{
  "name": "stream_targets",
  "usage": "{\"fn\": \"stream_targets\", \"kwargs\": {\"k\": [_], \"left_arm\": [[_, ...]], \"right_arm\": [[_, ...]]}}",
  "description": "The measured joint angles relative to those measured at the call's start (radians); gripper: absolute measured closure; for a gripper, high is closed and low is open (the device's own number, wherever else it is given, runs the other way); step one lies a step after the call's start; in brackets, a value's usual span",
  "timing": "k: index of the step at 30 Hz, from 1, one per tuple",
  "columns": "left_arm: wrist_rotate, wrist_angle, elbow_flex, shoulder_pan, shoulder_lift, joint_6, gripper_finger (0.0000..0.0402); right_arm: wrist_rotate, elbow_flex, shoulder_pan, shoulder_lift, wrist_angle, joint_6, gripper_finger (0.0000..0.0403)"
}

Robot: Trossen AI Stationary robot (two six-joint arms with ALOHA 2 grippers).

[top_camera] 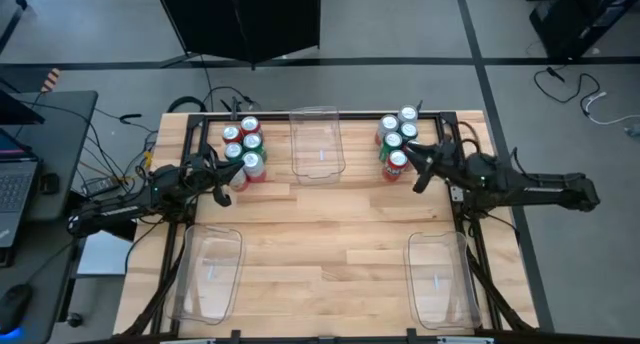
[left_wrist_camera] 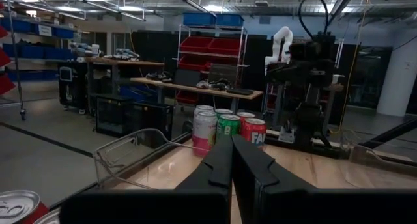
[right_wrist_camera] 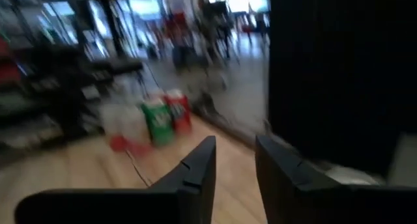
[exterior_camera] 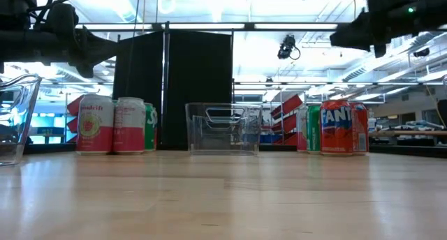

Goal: Sort soda cans
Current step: Put the green soda can into the bottom right transparent bin

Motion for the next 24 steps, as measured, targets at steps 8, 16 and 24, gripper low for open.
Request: {"fn": "stream_targets", "kwargs": {"k": [8,16,24], "left_arm": [[0.0,0.0,0.0,0.0,0.0,0.0,0.0392],[-0.002,0.0,0.0,0.0,0.0,0.0,0.0392],[-0.002,-0.018,0.0,0.0,0.0,0.0,0.0392]], "right_arm": [[0.029,0.246,-0.114,0.259,-0.341,0.1,0.0247],[-0.016,0.45,-0.343,0.48,-0.509,0.183,0.0167],[-0.262,0.541,-0.59,0.673,-0.609,0.196,0.0113]]}}
